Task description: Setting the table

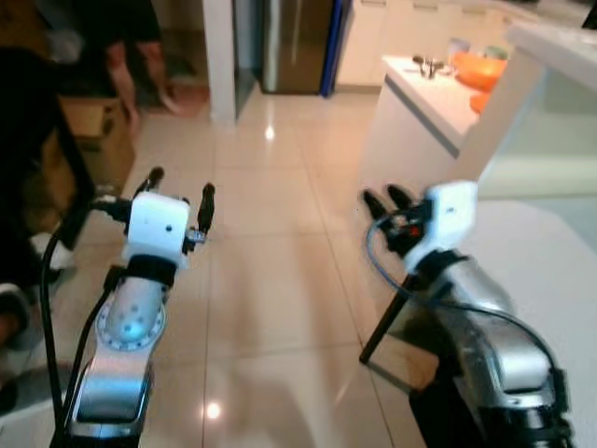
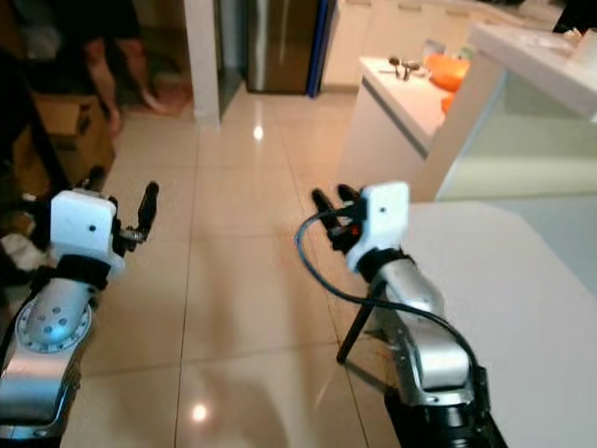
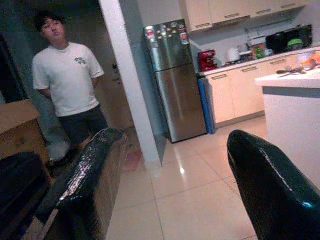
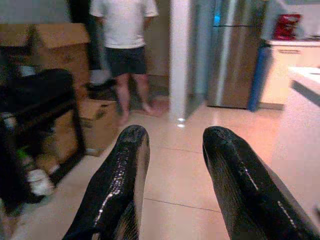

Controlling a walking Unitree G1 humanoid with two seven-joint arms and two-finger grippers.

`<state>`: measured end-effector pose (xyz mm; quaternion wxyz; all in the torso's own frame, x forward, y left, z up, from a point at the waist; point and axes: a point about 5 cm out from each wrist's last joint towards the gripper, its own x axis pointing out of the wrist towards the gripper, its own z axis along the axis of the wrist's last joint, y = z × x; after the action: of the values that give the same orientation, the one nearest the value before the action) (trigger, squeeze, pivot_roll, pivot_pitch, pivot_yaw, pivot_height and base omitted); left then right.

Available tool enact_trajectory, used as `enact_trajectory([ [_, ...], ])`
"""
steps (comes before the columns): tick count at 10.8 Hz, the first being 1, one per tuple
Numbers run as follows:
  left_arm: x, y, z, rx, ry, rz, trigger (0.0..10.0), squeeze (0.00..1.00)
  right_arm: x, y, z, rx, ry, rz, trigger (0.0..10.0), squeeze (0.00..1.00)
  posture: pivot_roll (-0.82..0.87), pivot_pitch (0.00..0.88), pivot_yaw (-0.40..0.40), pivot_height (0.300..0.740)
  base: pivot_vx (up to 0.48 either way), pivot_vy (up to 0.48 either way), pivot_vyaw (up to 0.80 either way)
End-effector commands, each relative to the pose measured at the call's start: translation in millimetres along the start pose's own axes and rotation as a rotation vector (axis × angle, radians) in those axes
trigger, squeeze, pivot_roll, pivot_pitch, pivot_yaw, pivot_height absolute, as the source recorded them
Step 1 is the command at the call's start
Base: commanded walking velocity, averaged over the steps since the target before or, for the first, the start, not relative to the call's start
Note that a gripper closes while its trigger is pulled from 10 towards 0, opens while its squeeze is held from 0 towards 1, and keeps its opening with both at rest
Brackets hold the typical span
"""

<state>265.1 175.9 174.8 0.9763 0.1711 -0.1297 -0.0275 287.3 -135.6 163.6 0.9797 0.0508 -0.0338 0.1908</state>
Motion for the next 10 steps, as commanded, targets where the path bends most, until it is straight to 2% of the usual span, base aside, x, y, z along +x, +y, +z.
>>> enact_trajectory([
  [1,2.5,-12.0,3.3,-0.007,-0.010,-0.048,10.0,0.00,-4.1,-11.6,-1.9,0.009,0.009,-0.042,10.0,0.00,-0.01,0.000,-0.043,0.740,0.416,0.000,0.00],
  [10,-1.4,-12.6,1.4,-0.002,-0.005,-0.076,10.0,0.00,-3.7,-10.8,-6.5,0.069,0.008,-0.059,10.0,0.00,0.01,0.000,-0.054,0.740,0.427,0.000,0.00],
])
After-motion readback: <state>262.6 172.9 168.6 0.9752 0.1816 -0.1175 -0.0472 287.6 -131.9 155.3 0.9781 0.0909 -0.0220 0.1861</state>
